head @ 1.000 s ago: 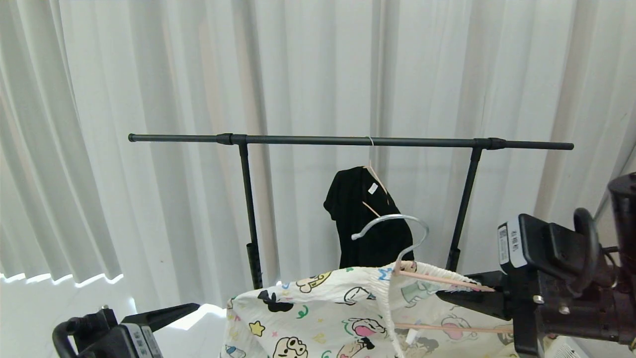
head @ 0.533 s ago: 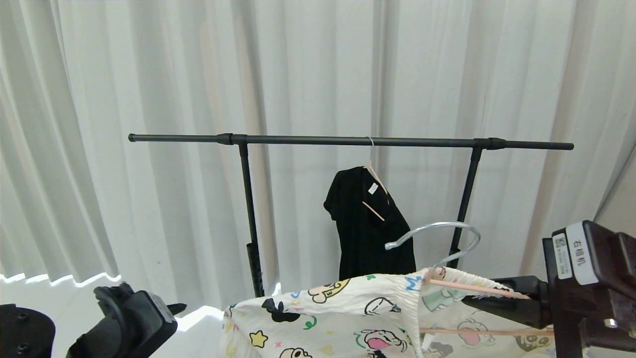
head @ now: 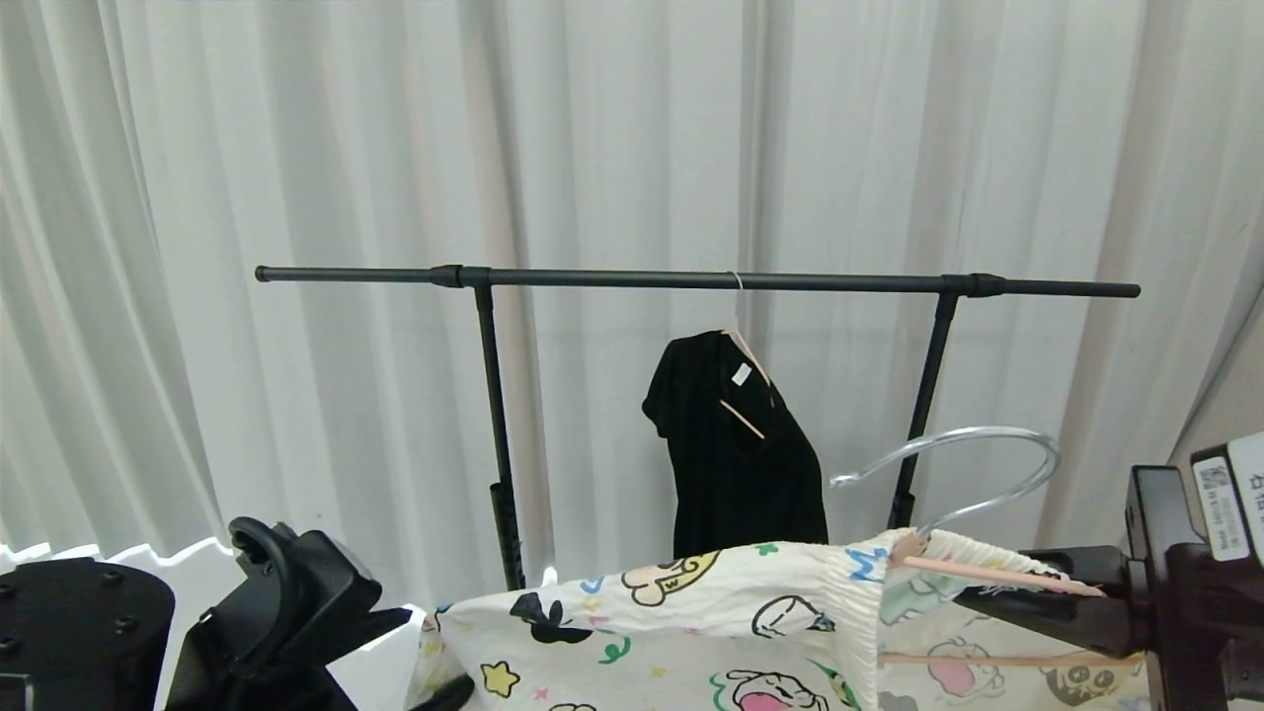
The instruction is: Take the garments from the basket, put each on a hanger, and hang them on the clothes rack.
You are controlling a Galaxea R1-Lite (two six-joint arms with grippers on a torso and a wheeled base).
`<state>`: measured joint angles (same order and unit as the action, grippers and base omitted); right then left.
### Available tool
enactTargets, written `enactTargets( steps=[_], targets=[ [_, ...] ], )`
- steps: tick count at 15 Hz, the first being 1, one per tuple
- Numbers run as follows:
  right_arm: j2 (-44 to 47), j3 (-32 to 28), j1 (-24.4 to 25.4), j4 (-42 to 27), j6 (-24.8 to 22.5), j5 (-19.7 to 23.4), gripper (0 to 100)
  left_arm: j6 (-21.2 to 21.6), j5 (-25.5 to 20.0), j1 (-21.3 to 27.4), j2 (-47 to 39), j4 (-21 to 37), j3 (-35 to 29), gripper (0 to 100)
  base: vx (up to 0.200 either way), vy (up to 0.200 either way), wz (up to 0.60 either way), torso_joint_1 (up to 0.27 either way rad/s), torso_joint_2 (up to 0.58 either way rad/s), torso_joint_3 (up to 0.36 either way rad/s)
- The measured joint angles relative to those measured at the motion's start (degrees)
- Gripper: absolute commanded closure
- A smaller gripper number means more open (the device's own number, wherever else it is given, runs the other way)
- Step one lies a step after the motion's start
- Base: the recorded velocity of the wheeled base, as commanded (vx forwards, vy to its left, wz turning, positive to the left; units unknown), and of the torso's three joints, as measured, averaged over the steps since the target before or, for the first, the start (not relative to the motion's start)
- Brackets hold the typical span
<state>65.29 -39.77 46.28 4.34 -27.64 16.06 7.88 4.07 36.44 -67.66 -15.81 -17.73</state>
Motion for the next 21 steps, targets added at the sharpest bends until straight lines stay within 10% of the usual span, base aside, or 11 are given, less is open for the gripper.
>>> enactTargets(
  steps=[7,13,14,21],
  targets=[
    [-0.2,-0.2,-0.3,0.3,3.1,-0.4,100,0.0,4.2,-9.8,-1.3,-0.1,4.4,100,0.0,0.0,0.0,0.0,0.0,0.0],
    [-0.2,-0.1,-2.2,0.4,5.5,-0.8,100,0.4,4.3,-7.6,-0.4,-3.6,4.9,100,0.0,0.0,0.0,0.0,0.0,0.0],
    [-0.2,0.0,-3.0,0.4,5.7,-0.8,100,0.4,4.5,-7.5,-0.1,-3.8,4.9,0,0.0,0.0,0.0,0.0,0.0,0.0],
    [-0.2,1.4,-6.2,0.4,5.7,-0.9,100,0.0,4.3,-7.0,5.0,-4.0,4.5,0,0.0,0.0,0.0,0.0,0.0,0.0]
  ],
)
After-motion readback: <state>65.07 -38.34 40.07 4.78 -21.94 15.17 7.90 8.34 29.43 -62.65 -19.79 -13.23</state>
